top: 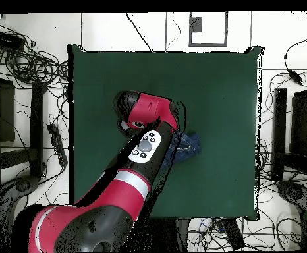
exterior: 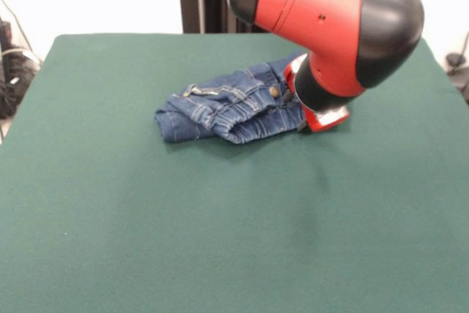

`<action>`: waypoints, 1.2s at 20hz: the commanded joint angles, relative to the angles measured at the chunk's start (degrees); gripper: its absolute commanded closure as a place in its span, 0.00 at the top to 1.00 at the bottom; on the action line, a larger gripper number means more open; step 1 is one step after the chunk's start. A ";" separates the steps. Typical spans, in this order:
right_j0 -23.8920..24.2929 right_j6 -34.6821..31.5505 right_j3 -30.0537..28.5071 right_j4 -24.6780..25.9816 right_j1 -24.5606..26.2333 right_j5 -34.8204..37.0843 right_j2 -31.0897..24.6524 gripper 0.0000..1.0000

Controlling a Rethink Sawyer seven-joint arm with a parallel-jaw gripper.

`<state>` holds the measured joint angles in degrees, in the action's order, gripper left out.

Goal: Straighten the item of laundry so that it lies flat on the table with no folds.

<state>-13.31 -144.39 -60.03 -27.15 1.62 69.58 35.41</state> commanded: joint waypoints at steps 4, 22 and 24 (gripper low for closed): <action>-1.57 -15.20 -0.69 1.72 4.60 -2.28 -2.02 1.00; -1.72 -11.75 -2.83 3.81 6.55 -2.35 -0.06 1.00; -1.72 -11.57 -3.09 3.62 6.81 -2.45 -0.28 1.00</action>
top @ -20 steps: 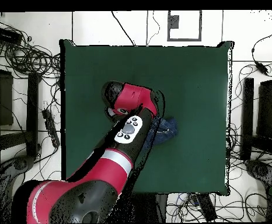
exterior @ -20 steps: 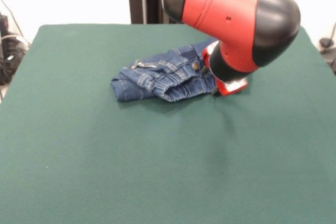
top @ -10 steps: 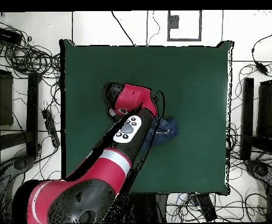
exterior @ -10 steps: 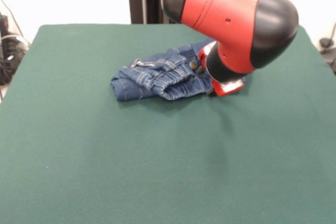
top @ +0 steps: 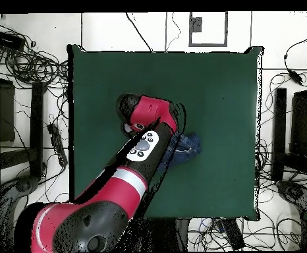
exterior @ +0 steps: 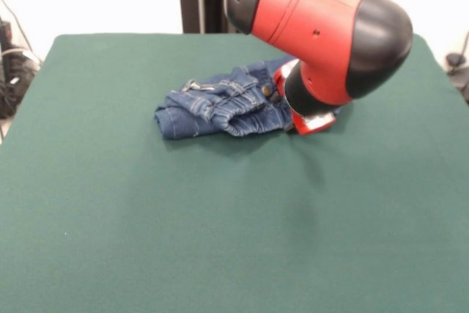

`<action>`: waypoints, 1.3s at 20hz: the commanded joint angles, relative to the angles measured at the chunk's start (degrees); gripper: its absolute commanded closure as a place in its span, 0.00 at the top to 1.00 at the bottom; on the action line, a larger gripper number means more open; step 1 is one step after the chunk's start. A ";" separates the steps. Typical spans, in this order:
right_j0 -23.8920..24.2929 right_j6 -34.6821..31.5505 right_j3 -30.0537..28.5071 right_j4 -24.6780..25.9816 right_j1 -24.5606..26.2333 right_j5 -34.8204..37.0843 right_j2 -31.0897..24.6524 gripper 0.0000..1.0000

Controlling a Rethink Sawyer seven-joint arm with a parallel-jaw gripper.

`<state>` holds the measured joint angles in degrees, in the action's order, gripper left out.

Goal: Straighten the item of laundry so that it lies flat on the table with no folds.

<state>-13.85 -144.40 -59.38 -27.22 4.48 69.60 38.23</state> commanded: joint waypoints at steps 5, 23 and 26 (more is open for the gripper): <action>-1.19 -11.33 -4.84 3.73 4.92 -3.39 -3.26 1.00; -1.79 -8.55 -1.81 7.31 7.81 5.19 -0.30 1.00; -1.62 -7.38 -1.86 7.85 7.51 3.79 -1.13 1.00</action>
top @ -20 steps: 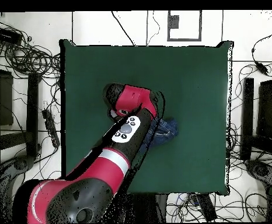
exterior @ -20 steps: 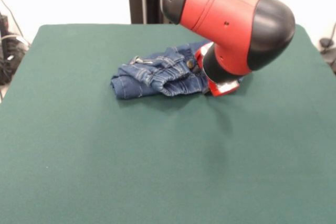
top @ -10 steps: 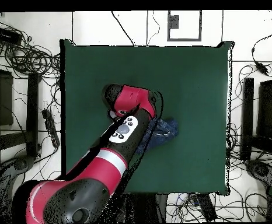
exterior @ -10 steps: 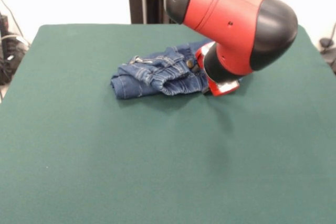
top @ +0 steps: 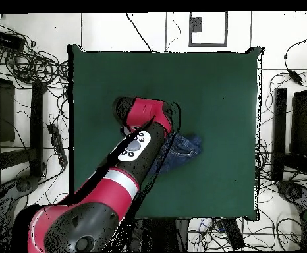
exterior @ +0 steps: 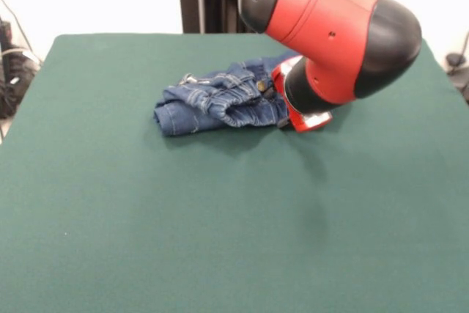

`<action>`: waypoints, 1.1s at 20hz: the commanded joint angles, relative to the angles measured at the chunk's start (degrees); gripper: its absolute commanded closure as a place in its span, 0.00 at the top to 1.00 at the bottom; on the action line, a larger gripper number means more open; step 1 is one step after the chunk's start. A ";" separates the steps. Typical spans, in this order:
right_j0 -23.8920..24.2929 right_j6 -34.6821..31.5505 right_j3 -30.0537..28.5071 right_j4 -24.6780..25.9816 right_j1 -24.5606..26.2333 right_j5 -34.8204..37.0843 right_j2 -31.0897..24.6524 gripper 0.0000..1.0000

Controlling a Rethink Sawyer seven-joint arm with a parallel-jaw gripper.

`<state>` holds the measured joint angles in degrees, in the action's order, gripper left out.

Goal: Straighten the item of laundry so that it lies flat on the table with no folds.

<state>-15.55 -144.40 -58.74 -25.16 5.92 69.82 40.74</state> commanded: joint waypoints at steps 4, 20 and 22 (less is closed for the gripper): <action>0.38 -6.06 -1.94 6.61 6.05 4.99 -4.19 1.00; 1.06 -6.54 -2.01 6.79 5.36 4.54 -5.99 0.00; 1.06 -6.51 -1.85 6.78 5.42 4.73 -6.02 0.00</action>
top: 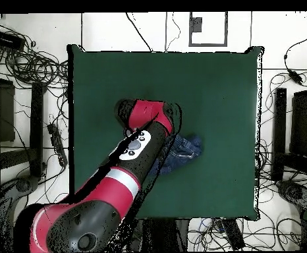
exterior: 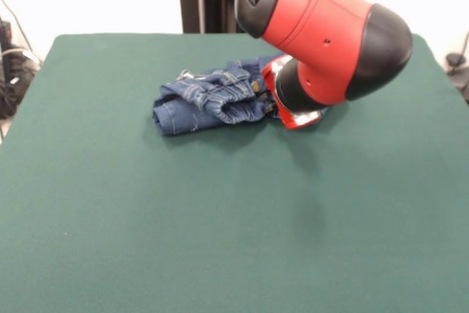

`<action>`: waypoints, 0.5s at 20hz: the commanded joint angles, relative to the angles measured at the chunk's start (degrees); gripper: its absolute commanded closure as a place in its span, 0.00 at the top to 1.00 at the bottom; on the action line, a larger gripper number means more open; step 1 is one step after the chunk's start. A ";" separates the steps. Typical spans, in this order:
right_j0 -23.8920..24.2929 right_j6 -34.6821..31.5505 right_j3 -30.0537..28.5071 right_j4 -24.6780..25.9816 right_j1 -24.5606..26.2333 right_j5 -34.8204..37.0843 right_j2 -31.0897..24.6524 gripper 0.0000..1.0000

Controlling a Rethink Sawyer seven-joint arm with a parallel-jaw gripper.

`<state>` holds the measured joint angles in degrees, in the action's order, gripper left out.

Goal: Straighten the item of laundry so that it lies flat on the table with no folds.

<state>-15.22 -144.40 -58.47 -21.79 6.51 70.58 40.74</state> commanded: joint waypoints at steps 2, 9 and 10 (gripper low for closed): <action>0.78 -6.47 -2.24 3.34 4.75 3.89 -6.12 0.00; 1.55 -5.24 -9.61 -0.52 0.27 -11.18 -10.64 0.00; 2.24 -3.09 -13.46 -1.96 -2.77 -15.94 -12.95 0.00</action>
<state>-15.11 -144.40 -59.35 -21.73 5.74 69.11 39.93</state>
